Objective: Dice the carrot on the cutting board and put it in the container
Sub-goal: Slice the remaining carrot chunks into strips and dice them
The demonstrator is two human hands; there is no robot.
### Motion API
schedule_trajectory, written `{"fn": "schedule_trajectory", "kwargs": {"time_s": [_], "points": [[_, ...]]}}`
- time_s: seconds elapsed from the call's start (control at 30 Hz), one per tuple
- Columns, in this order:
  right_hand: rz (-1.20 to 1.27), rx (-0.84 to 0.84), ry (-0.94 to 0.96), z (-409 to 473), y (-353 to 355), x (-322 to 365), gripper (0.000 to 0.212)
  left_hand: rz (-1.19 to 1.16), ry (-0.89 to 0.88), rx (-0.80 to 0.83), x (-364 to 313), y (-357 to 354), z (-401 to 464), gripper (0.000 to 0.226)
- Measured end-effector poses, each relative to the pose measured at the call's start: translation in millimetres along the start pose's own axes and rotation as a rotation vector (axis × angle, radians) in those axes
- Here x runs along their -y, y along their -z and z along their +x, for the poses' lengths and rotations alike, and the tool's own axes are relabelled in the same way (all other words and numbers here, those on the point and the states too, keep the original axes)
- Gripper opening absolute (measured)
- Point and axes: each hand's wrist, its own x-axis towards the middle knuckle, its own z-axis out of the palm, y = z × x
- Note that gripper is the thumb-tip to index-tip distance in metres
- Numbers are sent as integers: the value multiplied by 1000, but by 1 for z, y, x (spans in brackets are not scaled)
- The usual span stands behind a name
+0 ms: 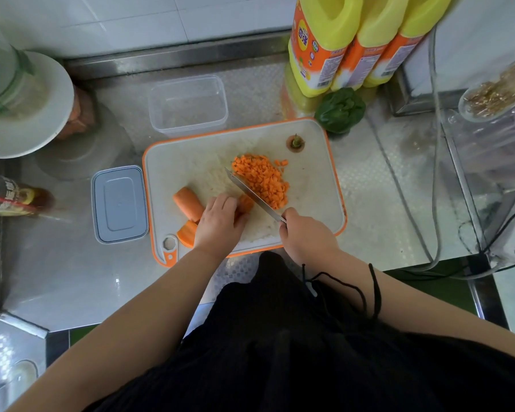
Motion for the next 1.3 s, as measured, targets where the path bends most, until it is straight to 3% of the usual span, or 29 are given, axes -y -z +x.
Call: {"fn": "schedule_trajectory", "kwargs": {"time_s": [0.2, 0.47, 0.73, 0.83, 1.0, 1.13, 1.3], "points": [[-13, 81, -79, 10, 0, 5, 18, -8, -29, 13, 3, 0, 3, 19], [115, 110, -124, 23, 3, 9, 31, 8, -90, -58, 4, -3, 0, 17], [46, 48, 3, 5, 6, 11, 25, 13, -139, -70, 6, -2, -2, 13], [-3, 52, -16, 3, 2, 15, 26, -22, -105, -42, 8, -4, 1, 8], [-40, 118, -114, 13, -7, 22, 9, -81, -113, -25, 13, -7, 5, 10], [36, 122, -142, 19, -9, 25, 25, -76, -149, -47, 12, -7, 4, 28], [201, 155, -124, 26, 9, 9, 31, -36, -177, -99, 12, -7, 1, 25]]}}
